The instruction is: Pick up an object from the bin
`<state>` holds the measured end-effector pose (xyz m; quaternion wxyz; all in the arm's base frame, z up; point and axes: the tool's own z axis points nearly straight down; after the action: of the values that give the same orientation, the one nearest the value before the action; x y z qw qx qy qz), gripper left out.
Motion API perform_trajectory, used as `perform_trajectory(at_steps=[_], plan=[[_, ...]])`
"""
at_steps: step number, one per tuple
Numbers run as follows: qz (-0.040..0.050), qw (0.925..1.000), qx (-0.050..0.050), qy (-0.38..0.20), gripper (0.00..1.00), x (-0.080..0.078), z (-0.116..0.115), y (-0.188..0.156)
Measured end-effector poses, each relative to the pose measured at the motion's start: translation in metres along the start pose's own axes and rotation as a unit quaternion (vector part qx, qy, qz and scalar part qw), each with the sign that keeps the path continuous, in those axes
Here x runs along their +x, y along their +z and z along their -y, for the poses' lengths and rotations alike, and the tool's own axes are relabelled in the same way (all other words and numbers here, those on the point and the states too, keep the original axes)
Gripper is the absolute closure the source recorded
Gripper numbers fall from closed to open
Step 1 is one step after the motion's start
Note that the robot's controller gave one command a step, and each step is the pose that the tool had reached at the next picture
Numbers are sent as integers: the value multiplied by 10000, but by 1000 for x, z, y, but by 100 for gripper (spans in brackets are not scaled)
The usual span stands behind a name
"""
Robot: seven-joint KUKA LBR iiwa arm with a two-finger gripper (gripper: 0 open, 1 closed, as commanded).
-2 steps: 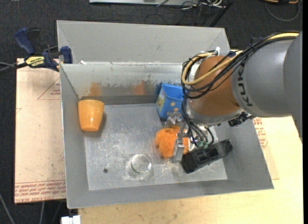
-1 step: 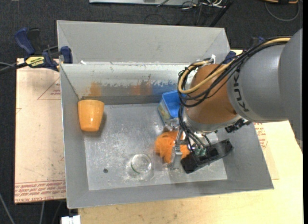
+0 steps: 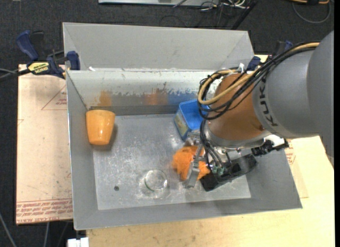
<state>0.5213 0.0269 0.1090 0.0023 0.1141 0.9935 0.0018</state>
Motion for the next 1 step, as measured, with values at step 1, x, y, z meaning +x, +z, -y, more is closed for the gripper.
perform_trajectory(at_steps=[1], plan=[[-3, 9972, 7, 741, 0, -3, -9, 12]])
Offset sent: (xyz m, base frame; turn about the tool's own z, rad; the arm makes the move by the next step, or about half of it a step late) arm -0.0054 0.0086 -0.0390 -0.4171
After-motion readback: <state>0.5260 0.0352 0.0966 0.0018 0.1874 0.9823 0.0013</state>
